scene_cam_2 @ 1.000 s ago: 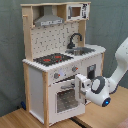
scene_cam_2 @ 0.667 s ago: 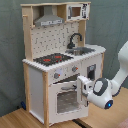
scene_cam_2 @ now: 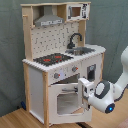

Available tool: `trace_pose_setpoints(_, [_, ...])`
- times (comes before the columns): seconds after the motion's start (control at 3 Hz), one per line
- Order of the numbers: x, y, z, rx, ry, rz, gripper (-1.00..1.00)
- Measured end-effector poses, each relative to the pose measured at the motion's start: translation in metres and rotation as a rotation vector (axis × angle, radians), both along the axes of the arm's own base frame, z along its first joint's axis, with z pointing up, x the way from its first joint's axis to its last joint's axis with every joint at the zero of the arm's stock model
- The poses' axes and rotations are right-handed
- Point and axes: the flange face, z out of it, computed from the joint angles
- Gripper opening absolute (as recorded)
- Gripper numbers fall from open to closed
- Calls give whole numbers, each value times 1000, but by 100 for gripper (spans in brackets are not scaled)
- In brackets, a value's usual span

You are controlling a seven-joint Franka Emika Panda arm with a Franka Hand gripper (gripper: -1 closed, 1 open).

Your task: Play with the kitchen

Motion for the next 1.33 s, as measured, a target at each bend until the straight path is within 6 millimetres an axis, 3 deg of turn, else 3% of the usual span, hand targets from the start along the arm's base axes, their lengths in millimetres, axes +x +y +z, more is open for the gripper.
trace_pose_setpoints(0.67, [-3, 8, 0, -35, 10, -55, -100])
trace_pose_setpoints(1.0, [-3, 8, 0, -38, 10, -56, 100])
trace_pose_setpoints(1.33, [-10, 8, -2, -87, 30, -81, 100])
